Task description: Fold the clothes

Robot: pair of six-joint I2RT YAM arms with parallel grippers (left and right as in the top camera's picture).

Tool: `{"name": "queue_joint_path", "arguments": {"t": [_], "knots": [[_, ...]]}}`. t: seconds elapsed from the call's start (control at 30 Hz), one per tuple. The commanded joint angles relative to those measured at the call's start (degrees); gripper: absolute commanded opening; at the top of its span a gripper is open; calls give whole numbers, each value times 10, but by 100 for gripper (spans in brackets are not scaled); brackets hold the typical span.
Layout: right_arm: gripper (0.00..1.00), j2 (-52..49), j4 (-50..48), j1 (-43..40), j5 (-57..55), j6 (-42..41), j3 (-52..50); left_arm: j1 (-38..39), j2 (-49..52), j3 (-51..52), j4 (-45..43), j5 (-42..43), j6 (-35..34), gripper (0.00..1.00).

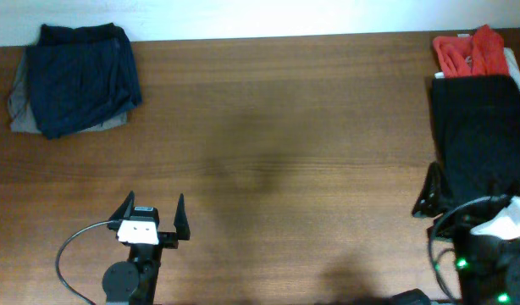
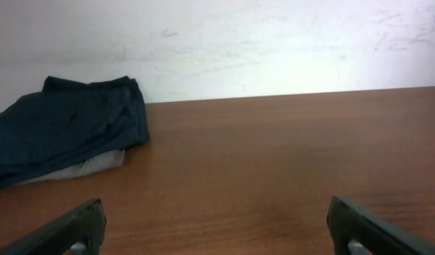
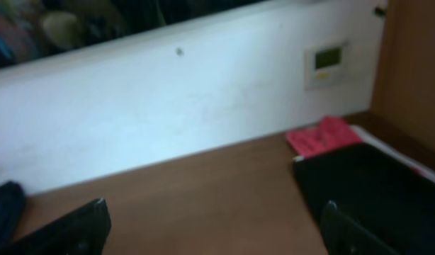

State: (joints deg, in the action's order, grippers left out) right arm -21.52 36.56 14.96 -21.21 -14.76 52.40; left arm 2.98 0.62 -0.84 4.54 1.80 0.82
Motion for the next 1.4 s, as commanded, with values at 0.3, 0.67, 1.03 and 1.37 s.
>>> {"name": "queue_joint_path", "arguments": {"t": [0.3,0.67,1.03,1.37], "knots": [[98,210,-310,-143,254,66,-450,-2,-3,3,2,-3,-4,99],[98,213,-381,-178,258,101,-521,-2,-3,3,2,-3,-4,99],[98,213,-324,-176,257,160,-521,-2,-3,3,2,-3,-4,99],[98,213,-324,-176,257,160,-521,-2,-3,3,2,-3,-4,99]]}}
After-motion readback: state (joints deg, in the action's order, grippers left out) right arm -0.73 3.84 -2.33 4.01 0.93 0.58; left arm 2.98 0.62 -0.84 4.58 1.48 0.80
